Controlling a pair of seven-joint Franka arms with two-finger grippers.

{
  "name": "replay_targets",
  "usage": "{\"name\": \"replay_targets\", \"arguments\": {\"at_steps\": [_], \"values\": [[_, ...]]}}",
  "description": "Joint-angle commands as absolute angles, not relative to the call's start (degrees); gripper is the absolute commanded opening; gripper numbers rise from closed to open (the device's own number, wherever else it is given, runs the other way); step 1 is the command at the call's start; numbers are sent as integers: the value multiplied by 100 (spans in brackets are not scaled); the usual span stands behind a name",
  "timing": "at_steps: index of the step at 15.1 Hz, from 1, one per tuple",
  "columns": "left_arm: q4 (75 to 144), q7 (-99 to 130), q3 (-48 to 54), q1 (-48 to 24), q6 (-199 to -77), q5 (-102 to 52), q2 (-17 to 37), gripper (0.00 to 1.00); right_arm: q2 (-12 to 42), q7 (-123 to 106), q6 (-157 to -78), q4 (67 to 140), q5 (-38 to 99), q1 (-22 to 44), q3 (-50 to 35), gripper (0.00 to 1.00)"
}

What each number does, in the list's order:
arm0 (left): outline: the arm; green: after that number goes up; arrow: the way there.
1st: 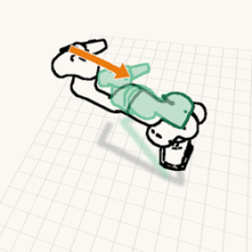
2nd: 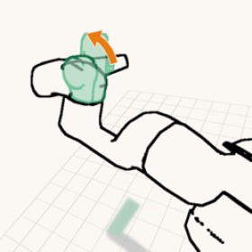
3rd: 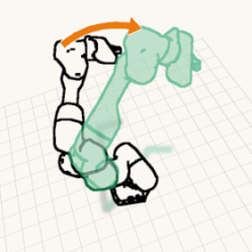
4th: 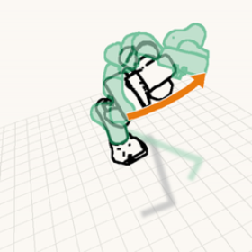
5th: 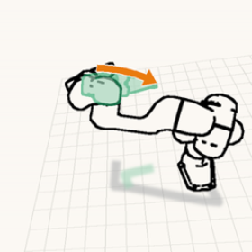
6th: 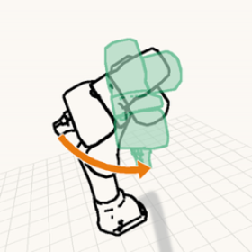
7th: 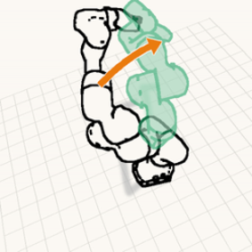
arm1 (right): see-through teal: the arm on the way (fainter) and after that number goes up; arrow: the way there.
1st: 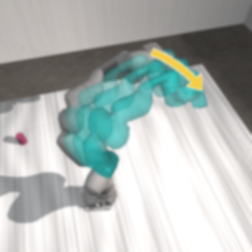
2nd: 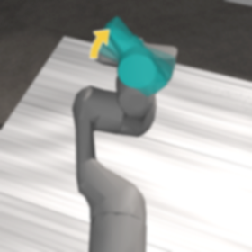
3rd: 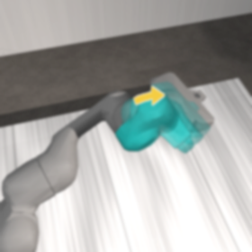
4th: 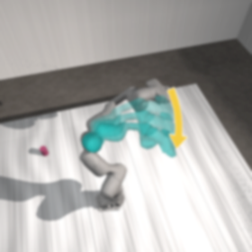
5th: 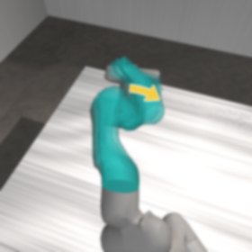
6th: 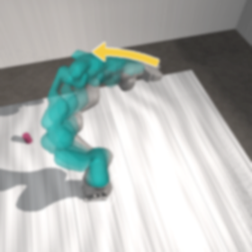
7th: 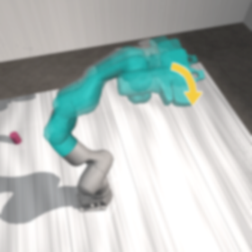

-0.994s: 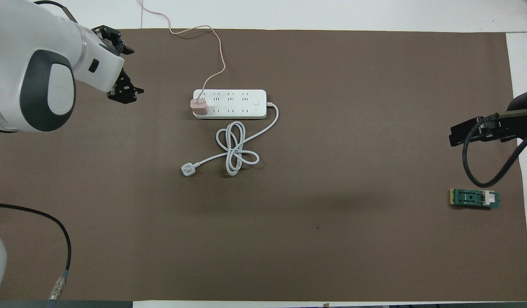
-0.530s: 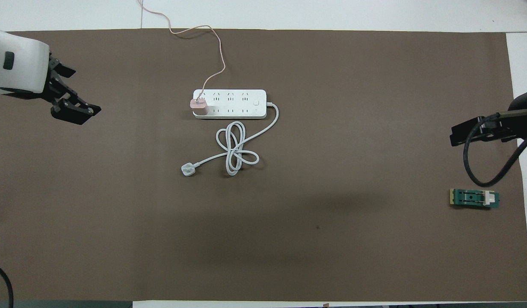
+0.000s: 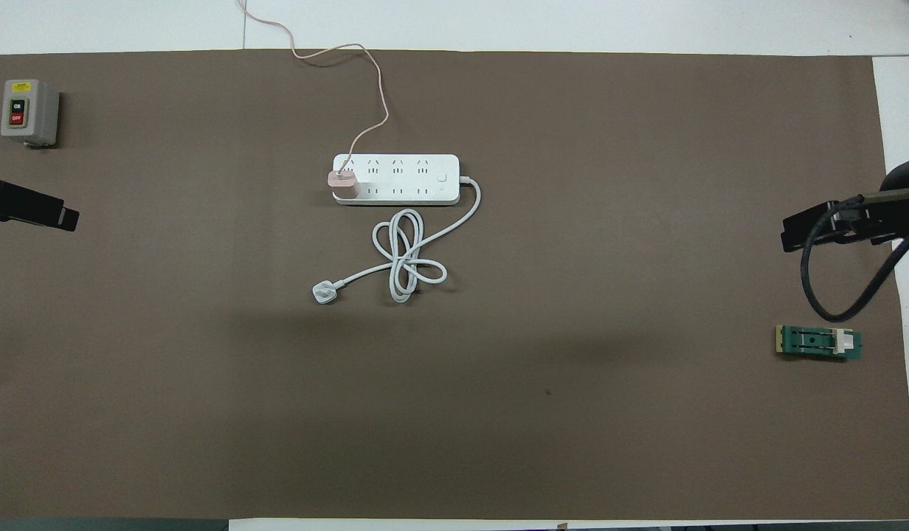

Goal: Plug charger into power strip

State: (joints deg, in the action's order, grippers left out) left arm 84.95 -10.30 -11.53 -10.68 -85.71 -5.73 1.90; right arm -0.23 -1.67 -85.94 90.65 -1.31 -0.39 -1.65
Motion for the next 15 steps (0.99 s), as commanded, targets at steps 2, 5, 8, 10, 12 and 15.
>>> {"name": "replay_targets", "arguments": {"at_steps": [2, 5, 8, 10, 12, 15], "values": [[8736, -335, -1134, -1055, -8307, -483, -192, 100, -149, -272, -8657, 9220, -176, -132, -211, 100], [8789, -106, -1134, -809, -8235, -483, -263, 100, -149, -255, -8657, 9220, -176, -132, -211, 100], [8789, -44, -1116, -686, -8322, -483, -334, 100, -149, -290, -8657, 9211, -176, -132, -211, 100], [8780, 17, -1108, -738, -8376, -379, -316, 100, -149, -264, -8657, 9220, -176, -123, -211, 100], [8815, 394, -1038, -791, -8297, -343, -334, 100, -149, -255, -8657, 9220, -176, -123, -211, 100], [9052, 431, -907, -678, -8323, -317, -369, 100, -149, -255, -8657, 9220, -176, -132, -211, 100]]}}
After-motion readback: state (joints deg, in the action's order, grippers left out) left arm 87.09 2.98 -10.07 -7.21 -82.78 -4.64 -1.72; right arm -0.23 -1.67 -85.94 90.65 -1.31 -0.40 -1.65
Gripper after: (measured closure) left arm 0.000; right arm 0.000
